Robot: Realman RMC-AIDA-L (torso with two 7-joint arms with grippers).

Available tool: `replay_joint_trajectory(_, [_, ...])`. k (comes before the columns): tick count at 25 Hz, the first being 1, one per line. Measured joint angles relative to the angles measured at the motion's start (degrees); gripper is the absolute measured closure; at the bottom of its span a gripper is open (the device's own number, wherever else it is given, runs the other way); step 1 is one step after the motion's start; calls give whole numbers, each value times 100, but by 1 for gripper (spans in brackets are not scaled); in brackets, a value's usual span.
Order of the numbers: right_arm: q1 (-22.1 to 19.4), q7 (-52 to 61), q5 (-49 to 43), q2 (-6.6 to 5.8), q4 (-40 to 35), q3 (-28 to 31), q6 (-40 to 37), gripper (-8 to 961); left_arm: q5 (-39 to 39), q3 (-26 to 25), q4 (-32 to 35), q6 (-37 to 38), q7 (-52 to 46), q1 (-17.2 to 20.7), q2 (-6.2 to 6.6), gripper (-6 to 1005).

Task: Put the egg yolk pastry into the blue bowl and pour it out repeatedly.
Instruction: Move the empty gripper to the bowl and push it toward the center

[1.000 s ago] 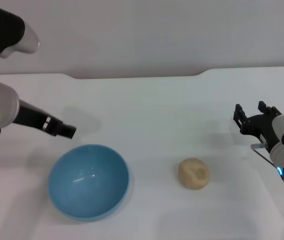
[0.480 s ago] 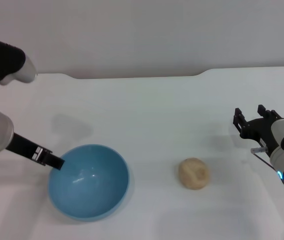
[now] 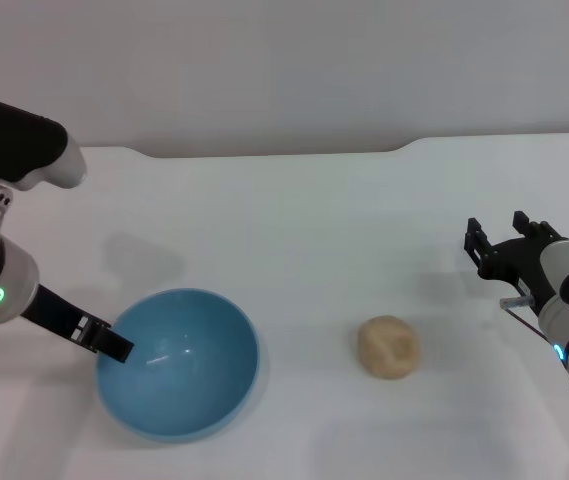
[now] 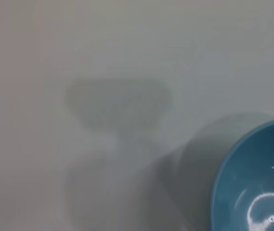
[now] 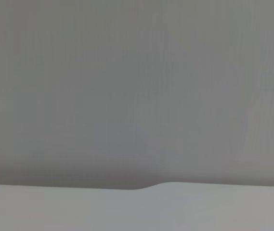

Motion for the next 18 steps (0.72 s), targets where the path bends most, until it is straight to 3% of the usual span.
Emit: replay_joint_trajectory(18, [-48,0,0,0,36,1,1,399,-214,141,-1414,-332,-39,-833,-42,139])
